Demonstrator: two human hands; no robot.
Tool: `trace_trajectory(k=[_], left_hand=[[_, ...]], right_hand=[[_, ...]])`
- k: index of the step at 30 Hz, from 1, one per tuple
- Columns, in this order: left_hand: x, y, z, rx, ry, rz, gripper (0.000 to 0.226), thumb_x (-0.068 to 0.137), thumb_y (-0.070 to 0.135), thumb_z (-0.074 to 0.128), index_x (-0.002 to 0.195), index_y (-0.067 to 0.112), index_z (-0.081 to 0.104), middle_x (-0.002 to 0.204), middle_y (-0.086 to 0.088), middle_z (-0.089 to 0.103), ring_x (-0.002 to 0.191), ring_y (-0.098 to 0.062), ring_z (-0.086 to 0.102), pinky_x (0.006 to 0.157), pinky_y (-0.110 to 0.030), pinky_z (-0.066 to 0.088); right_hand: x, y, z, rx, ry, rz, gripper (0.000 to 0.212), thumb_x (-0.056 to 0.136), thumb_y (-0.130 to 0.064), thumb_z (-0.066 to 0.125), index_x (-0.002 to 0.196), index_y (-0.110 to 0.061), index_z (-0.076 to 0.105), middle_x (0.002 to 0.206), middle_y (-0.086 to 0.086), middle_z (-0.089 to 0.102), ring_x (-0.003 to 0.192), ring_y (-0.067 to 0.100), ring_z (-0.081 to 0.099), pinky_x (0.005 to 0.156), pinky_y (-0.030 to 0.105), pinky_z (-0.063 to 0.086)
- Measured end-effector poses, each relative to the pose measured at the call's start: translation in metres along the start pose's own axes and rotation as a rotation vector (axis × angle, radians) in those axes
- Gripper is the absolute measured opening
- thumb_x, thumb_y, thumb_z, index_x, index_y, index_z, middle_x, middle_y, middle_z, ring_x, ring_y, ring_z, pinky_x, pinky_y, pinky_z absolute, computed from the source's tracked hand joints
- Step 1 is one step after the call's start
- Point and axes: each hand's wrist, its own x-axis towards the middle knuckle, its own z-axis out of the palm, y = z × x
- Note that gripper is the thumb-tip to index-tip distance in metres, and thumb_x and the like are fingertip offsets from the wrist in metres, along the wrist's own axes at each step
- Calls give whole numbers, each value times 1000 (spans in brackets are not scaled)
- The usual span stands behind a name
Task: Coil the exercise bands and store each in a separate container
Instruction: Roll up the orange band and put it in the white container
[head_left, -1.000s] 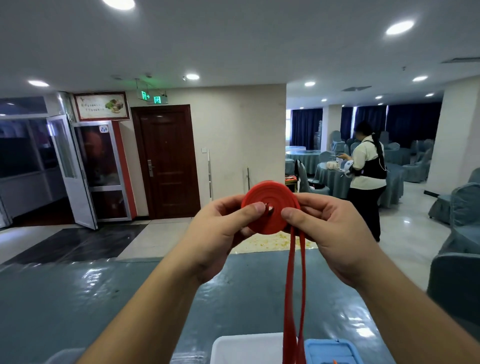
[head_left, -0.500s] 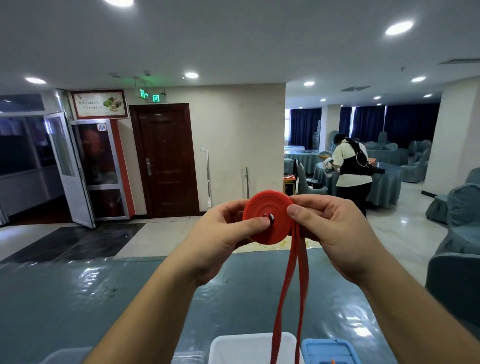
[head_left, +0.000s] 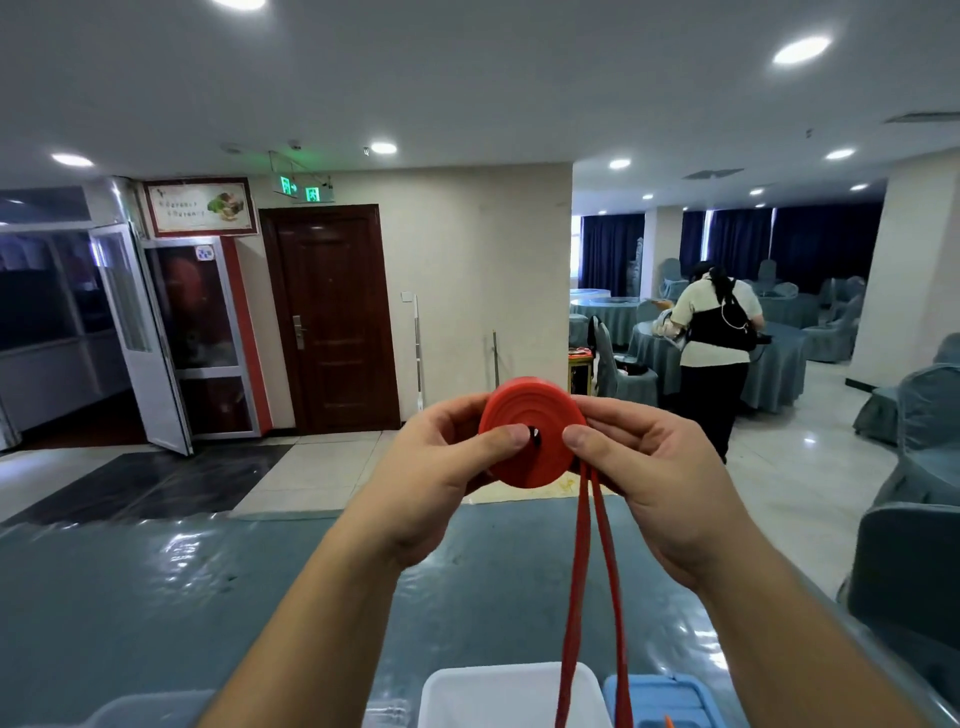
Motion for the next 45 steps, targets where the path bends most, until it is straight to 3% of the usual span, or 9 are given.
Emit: trace_trajectory(k=[7, 13, 15, 19, 24, 27, 34, 39, 45], left_hand=[[-1, -33, 10, -248, 67, -20, 46, 78, 13, 81, 122, 3, 70, 106, -13, 76, 96, -19, 72, 85, -32, 61], [3, -13, -8, 62, -61, -27, 37, 82, 19, 79, 118, 14, 76, 111, -14, 77, 98, -22, 73, 83, -28, 60], [3, -11, -8, 15, -24, -11, 34, 84, 19, 82, 118, 14, 76, 109, -13, 78, 97, -22, 74, 80, -29, 60], [0, -19, -1, -174, 71, -11, 36, 79, 20, 77, 115, 12, 77, 105, -13, 77, 93, -20, 73, 75, -32, 62], [0, -9, -8, 48, -45, -75, 34, 85, 25, 82, 116, 11, 78, 110, -15, 78, 98, -23, 75, 82, -29, 61], [2, -7, -9, 25, 10, -88, 42, 79, 31, 78, 115, 11, 78, 110, -17, 78, 96, -22, 74, 80, -32, 61], [2, -18, -4, -138, 44, -98, 37, 84, 28, 82, 117, 12, 78, 112, -16, 77, 99, -23, 72, 89, -39, 58], [4, -5, -12, 71, -44, -79, 36, 77, 25, 86, 111, 13, 80, 109, -14, 79, 100, -25, 77, 81, -27, 60], [7, -17, 1, -126, 72, -66, 57, 69, 26, 89, 119, 4, 73, 112, -19, 77, 101, -30, 76, 85, -36, 62]], right_hand=[[-1, 12, -5, -42, 42, 14, 47, 62, -34, 85, 107, -20, 79, 100, 6, 83, 96, 22, 80, 88, 29, 63], [-2, 12, -10, -196, -69, -17, 41, 72, -31, 80, 112, -23, 78, 102, -5, 83, 99, 12, 78, 83, 18, 60], [-3, 14, -6, -125, -34, -23, 42, 71, -32, 81, 112, -25, 77, 102, -5, 83, 99, 10, 78, 80, 14, 58], [-3, 22, -5, -80, 8, -16, 41, 72, -34, 83, 112, -27, 80, 105, 1, 82, 101, 20, 79, 87, 24, 61], [-5, 25, -10, -82, -43, 23, 41, 73, -39, 92, 112, -34, 80, 107, 3, 82, 102, 22, 79, 85, 23, 61], [-3, 27, -8, -43, -55, 35, 60, 62, -57, 93, 115, -34, 79, 110, 4, 81, 105, 22, 78, 89, 24, 60], [1, 22, -5, -56, -68, 7, 35, 80, -24, 81, 113, -35, 80, 108, 4, 82, 103, 21, 78, 87, 23, 60], [1, 17, -9, -68, -69, -6, 33, 81, -26, 85, 113, -29, 81, 109, 3, 82, 104, 21, 78, 87, 22, 60], [0, 20, -2, 43, 82, -40, 37, 64, -39, 84, 100, -33, 84, 101, 7, 83, 95, 24, 80, 82, 25, 62]])
